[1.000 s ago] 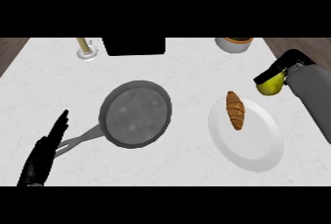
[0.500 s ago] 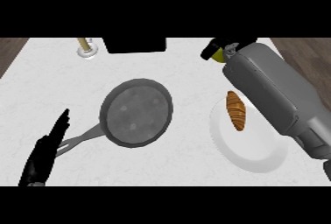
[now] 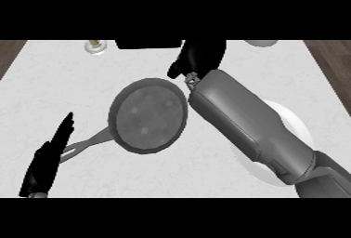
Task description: Pick the pear from the plate and place it in the pan
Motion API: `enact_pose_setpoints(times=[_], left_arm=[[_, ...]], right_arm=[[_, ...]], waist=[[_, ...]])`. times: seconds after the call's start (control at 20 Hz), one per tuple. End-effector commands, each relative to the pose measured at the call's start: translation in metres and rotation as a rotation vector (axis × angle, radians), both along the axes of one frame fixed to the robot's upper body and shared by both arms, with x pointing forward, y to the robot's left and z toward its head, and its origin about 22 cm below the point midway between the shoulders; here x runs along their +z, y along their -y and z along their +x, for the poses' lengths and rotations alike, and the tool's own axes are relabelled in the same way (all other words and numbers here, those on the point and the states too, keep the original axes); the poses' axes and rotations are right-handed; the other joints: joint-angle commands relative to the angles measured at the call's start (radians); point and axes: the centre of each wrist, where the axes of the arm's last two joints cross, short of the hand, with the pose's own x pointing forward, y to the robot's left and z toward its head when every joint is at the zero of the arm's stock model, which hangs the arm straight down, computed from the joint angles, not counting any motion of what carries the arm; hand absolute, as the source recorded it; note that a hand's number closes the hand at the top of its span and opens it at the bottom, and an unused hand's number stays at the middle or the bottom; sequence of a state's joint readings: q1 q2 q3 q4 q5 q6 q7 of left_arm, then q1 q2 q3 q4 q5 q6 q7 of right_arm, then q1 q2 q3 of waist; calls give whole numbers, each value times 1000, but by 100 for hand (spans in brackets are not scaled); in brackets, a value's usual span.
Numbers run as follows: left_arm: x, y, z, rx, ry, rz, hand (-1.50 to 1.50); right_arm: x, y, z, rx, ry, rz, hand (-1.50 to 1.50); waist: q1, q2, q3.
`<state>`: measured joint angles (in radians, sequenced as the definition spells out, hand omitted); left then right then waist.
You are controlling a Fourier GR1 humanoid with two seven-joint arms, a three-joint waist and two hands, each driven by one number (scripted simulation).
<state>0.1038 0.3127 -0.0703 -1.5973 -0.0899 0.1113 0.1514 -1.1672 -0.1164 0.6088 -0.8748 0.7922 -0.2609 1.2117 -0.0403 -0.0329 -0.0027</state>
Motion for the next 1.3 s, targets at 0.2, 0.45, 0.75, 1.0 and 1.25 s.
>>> enact_pose_setpoints(times=[0.2,0.45,0.75,1.0,1.25], left_arm=[[4,16,10,-78,46,-11,0],[11,27,18,-113,64,-5,0],[10,17,22,-128,60,-9,0],[16,34,28,-162,72,-15,0],[7,23,26,-124,45,-13,0]], right_arm=[[-51,-7,-5,-286,-30,238,150],[-76,6,4,-310,-130,206,150],[-101,41,7,-385,-167,592,-150],[-99,46,10,-380,-27,754,-150],[-102,46,15,-347,296,718,-150]], waist=[[62,40,2],[107,48,2],[132,65,6],[151,60,6],[127,55,3]])
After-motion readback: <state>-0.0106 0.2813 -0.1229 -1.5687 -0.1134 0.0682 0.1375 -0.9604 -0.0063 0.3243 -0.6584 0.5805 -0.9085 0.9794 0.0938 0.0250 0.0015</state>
